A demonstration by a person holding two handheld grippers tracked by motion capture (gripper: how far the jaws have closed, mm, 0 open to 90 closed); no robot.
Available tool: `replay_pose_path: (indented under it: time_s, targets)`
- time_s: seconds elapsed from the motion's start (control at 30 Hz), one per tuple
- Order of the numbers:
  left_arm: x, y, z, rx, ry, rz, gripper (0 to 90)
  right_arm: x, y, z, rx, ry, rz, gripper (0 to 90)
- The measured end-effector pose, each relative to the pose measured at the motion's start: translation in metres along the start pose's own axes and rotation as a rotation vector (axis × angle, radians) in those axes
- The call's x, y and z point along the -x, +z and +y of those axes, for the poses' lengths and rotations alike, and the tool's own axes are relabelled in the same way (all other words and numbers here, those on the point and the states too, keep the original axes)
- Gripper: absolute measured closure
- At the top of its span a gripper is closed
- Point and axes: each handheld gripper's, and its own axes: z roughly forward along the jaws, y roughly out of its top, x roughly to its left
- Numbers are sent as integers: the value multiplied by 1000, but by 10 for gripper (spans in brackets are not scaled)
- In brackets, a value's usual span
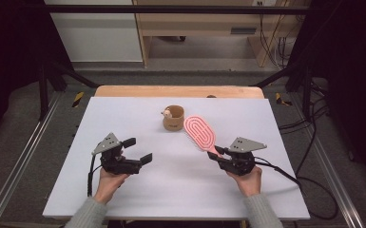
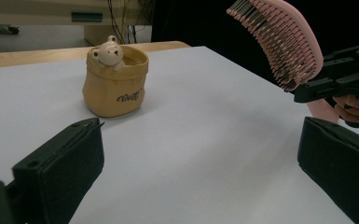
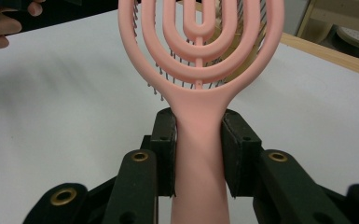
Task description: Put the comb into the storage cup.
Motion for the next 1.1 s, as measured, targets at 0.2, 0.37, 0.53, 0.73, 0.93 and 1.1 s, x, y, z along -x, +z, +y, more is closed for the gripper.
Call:
replay_pose_path:
  time_s: [0.2, 0.37, 0.53, 0.73, 0.93, 1.1]
  targets:
    - [4, 8, 3, 2, 1, -19, 4, 0, 0, 0, -1, 0, -1, 692]
    - [7, 14, 6, 13, -14, -36, 4, 0, 1, 0, 3, 2, -4, 692]
    - [10, 17, 9, 18, -14, -48, 4, 0, 1, 0, 6, 3, -3, 691]
    - [15, 25, 12, 19, -19, -62, 4, 0, 1, 0, 7, 2, -5, 692]
    - [20, 31, 14, 26, -27, -71, 4, 0, 1, 0, 6, 1, -4, 692]
    - [23, 35, 14, 29, -35, -67, 4, -1, 1, 0, 8, 0, -7, 692]
